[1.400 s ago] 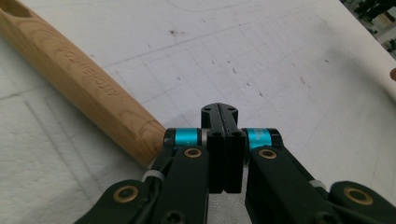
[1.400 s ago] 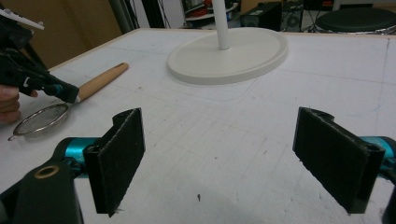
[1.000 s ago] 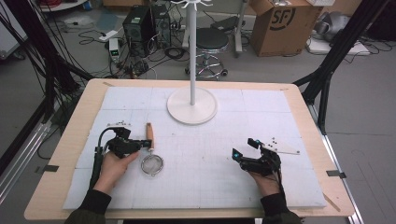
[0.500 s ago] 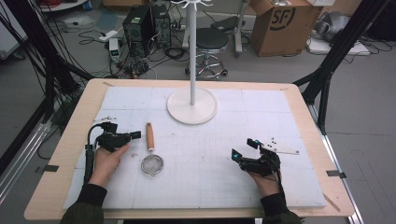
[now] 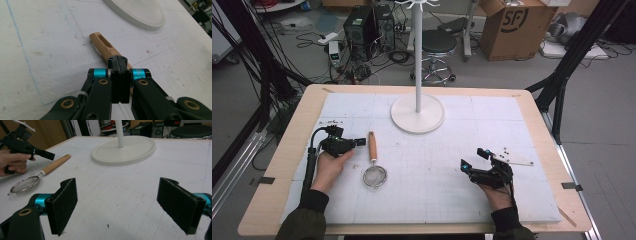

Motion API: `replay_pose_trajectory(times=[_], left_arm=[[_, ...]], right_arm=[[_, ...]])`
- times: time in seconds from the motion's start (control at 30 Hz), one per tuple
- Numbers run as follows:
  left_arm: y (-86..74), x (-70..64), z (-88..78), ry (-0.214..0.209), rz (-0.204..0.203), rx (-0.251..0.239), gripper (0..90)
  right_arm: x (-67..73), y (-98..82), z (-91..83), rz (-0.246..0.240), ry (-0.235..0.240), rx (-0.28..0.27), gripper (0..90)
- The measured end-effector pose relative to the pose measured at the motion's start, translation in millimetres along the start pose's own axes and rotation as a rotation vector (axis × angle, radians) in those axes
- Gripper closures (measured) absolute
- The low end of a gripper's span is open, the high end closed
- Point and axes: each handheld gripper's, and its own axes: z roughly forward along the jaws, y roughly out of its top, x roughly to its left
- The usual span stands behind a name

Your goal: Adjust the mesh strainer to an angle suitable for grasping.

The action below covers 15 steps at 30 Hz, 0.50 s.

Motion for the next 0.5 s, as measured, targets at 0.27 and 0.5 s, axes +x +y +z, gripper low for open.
replay_pose_trajectory(times=[0.27,0.5], left_arm=[[2.9,-1.2,5.7,0.003,-0.008,0.018,90.0],[5.4,-4.8,12.0,0.032,-0.002,0.054,90.0]], right_arm=[[-2.8,0.6,-3.5,0.003,-0.007,-0.012,15.8],[-2.9,0.9,-5.2,0.008,-0.009,-0.018,15.8]])
